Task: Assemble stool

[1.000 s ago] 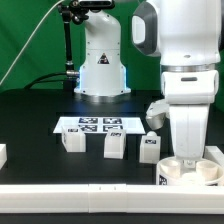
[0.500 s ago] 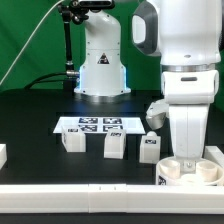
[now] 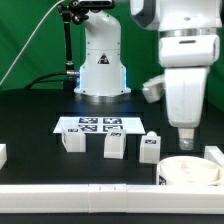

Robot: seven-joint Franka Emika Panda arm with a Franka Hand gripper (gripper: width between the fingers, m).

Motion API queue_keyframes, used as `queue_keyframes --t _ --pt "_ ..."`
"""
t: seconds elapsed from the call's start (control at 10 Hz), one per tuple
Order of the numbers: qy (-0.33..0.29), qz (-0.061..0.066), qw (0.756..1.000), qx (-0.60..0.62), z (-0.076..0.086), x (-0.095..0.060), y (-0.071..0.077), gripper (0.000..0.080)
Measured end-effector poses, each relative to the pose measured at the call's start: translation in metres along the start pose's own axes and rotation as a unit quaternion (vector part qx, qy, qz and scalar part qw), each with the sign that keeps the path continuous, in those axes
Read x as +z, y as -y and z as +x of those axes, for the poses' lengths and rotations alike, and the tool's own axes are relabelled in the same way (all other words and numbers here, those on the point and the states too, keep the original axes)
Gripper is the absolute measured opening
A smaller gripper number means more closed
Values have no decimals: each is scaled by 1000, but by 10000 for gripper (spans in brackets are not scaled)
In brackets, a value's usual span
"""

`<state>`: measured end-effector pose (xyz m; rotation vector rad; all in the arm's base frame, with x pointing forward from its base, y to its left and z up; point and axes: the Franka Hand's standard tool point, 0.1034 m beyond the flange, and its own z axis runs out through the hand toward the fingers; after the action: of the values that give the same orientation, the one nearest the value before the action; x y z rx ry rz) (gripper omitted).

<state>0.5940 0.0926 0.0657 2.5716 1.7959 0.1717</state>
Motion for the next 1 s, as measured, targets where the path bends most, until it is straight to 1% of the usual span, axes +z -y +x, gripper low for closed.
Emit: queue_keyframes --t 0.1,0.2,0.3,0.4,0.6,0.8,0.9,1.0 --pt "4 0 1000 9 -13 -2 -2 642" --pt "3 -4 1000 7 -25 -2 -4 649" --pt "3 -8 1000 7 -38 -1 -5 649" --pt "3 -8 1000 9 -50 1 -3 649" --pt "3 -8 1000 28 -48 1 -3 649" --pt "2 -7 996 93 -49 2 -3 649" --pt "-3 -12 989 146 -53 2 -5 649" --pt "-6 -16 976 218 -56 0 -7 649"
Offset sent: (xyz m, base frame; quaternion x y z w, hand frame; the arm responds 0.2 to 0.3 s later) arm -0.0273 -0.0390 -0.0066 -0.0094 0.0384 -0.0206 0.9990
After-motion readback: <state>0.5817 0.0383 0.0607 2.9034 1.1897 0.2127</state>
